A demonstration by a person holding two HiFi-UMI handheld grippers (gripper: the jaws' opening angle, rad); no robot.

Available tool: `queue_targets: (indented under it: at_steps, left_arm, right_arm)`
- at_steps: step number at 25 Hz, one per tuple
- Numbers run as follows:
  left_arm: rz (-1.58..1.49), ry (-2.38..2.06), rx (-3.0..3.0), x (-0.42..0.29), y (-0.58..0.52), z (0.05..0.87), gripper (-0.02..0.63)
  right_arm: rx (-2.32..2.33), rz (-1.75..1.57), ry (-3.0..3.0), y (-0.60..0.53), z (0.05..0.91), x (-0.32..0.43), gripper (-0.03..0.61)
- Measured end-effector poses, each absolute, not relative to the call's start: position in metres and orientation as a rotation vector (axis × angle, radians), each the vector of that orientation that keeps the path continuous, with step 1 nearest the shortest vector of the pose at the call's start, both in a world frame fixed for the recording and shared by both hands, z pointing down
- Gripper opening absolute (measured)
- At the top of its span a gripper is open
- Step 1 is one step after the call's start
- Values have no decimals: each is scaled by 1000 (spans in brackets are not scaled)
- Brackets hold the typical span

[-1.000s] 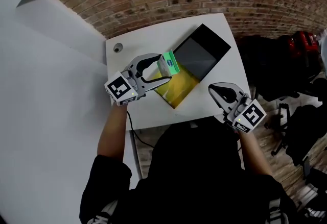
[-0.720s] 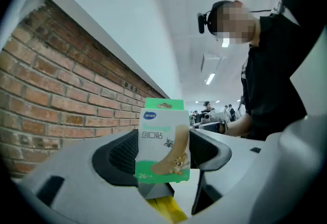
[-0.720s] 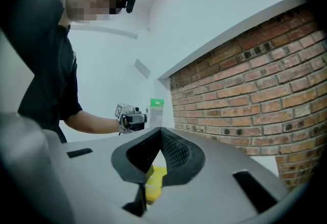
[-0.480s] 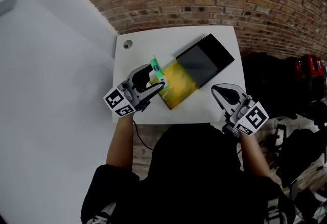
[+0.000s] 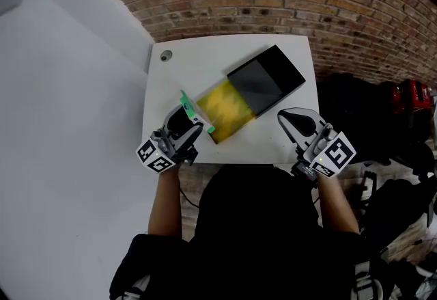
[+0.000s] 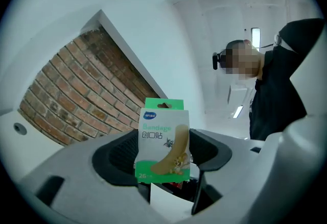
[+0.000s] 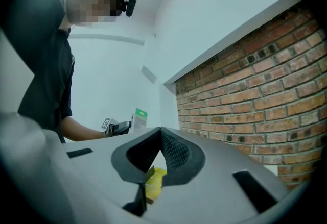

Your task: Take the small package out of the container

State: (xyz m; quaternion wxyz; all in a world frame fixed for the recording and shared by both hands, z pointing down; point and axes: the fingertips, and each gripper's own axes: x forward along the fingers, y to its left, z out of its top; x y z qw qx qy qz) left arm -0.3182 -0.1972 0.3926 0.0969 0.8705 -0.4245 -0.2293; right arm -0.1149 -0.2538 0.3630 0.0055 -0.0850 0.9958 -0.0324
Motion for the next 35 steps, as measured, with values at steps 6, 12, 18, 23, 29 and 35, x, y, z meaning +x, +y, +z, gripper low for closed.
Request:
queue_targets:
  at_steps: [6,12,18,23,29,35]
  left_arm:
    - [-702,-1311,2523,-298,-182,400,319]
    - [-681,-1326,2503,-287,-176,406,320]
    - [-689,-1341,2504,-281,-171,401,319]
    - [-687,-1333,2502,-273,-167,401,319]
    - [-708,-1315,2500,-267,-163,400,321]
    - [-680,-1297,2517,-256,-163,397,321]
  right_arm:
    - [-218,-119,3115,-256,365,-108,6]
    - [-172,-129,3121,-257,368,-103,6]
    - [-135,-141,3135,-253,374,-101,6]
    - [-120,-138,3141,-252,375,-96,6]
    - [-51,-116,3148,-244,377,-94,5]
    - [-23,-113,3134,-243,374,-87,5]
